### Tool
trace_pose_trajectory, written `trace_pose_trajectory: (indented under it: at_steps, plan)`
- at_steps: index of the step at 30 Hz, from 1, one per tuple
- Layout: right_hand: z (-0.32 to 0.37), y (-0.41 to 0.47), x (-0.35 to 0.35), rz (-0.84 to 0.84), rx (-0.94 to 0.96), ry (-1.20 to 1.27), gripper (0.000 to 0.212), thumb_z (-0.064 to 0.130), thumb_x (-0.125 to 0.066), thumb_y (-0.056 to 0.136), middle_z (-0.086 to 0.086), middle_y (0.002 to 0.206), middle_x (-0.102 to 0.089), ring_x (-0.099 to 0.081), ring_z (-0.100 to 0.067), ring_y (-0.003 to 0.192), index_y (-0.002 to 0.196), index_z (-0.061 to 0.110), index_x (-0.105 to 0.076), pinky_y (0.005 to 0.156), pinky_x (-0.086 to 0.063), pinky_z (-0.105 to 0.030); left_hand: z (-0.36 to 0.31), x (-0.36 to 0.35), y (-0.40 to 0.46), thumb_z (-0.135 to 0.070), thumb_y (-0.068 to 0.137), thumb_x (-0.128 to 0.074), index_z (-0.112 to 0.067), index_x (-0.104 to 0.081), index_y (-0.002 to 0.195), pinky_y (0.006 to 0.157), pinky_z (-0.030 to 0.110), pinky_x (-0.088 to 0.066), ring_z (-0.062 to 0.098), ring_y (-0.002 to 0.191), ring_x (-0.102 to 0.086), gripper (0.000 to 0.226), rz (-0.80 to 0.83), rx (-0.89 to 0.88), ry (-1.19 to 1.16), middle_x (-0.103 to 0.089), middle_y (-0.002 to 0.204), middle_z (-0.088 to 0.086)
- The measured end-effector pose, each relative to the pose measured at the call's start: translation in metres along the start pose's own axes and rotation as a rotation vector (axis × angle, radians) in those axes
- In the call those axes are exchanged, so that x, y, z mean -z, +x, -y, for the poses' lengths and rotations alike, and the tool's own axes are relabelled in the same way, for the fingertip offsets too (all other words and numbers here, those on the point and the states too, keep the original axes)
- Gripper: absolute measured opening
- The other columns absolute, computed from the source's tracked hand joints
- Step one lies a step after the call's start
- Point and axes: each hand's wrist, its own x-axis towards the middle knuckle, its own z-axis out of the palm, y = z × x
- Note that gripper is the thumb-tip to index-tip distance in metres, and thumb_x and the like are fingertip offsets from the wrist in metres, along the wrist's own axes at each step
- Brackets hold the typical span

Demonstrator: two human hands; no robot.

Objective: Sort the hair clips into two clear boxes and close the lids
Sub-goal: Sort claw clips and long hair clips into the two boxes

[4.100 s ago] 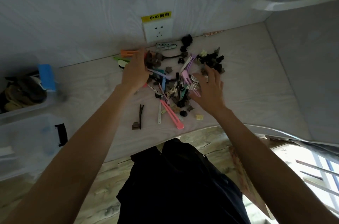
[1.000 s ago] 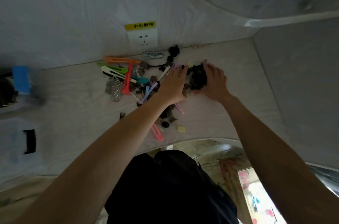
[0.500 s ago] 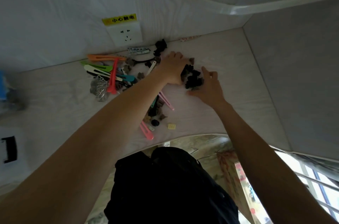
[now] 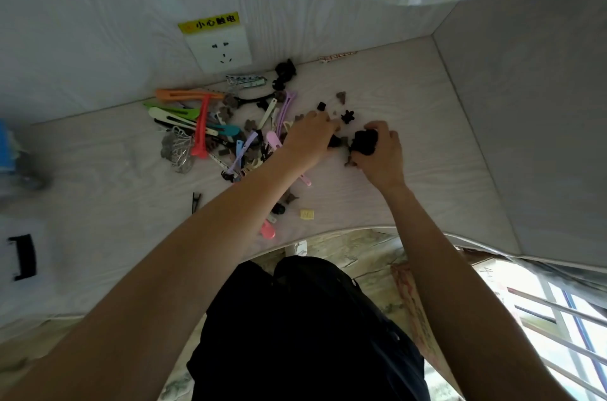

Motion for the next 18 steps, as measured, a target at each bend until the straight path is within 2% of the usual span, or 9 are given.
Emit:
trace_pose_trajectory:
  at_steps: [3,9,11,16,18]
  plan:
    - [-0.006,-0.002,0.002,0.04,-0.005,0.007,0.05,0.011,-0.062,0.079,-0.018,0.118,-0.053,-0.055,-0.031,0.103,0.127,0.019,-0.048,0.081,-0.043,-0.03,0.004,-0.001,-0.007,-0.017,0.088,-0.058,-0.014,-0.053,0.124,0.085,0.036,-0.044,0.03,0.111,-0.048,0.036,0.001,-0.013,0.014,-0.049,0.122,0.012]
    - [0.008,-0.008,-0.012,0.122,0.026,0.074,0.05,0.006,-0.054,0.085,-0.019,0.118,-0.052,-0.053,-0.029,0.106,0.133,0.022,-0.048,0.089,-0.039,-0.024,0.014,0.003,-0.02,-0.017,0.084,-0.064,-0.016,-0.062,0.115,0.084,0.025,-0.038,0.025,0.106,-0.055,0.032,-0.141,0.094,-0.319,-0.057,0.117,0.01]
    - [0.018,-0.007,-0.02,0.174,0.018,0.14,0.05,0.006,-0.058,0.081,-0.016,0.117,-0.055,-0.054,-0.026,0.107,0.128,0.024,-0.052,0.092,-0.041,-0.024,0.016,0.006,-0.022,-0.017,0.082,-0.065,-0.014,-0.063,0.113,0.082,0.024,-0.036,0.025,0.103,-0.056,0.031,-0.172,0.13,-0.36,-0.059,0.113,0.012]
    - [0.034,-0.009,-0.026,0.211,0.004,0.322,0.053,0.009,-0.07,0.072,-0.006,0.119,-0.059,-0.053,-0.015,0.105,0.122,0.02,-0.054,0.087,-0.04,-0.023,0.017,0.01,-0.026,-0.018,0.079,-0.066,-0.013,-0.063,0.106,0.081,0.035,-0.044,0.025,0.094,-0.059,0.028,-0.116,0.14,-0.446,-0.065,0.099,0.011]
    - [0.037,-0.008,-0.023,0.187,0.007,0.375,0.053,0.007,-0.071,0.073,-0.004,0.12,-0.059,-0.053,-0.014,0.108,0.122,0.018,-0.054,0.089,-0.04,-0.023,0.018,0.015,-0.03,-0.018,0.081,-0.064,-0.013,-0.065,0.103,0.077,0.031,-0.046,0.02,0.087,-0.061,0.023,-0.136,0.149,-0.539,-0.067,0.092,0.006]
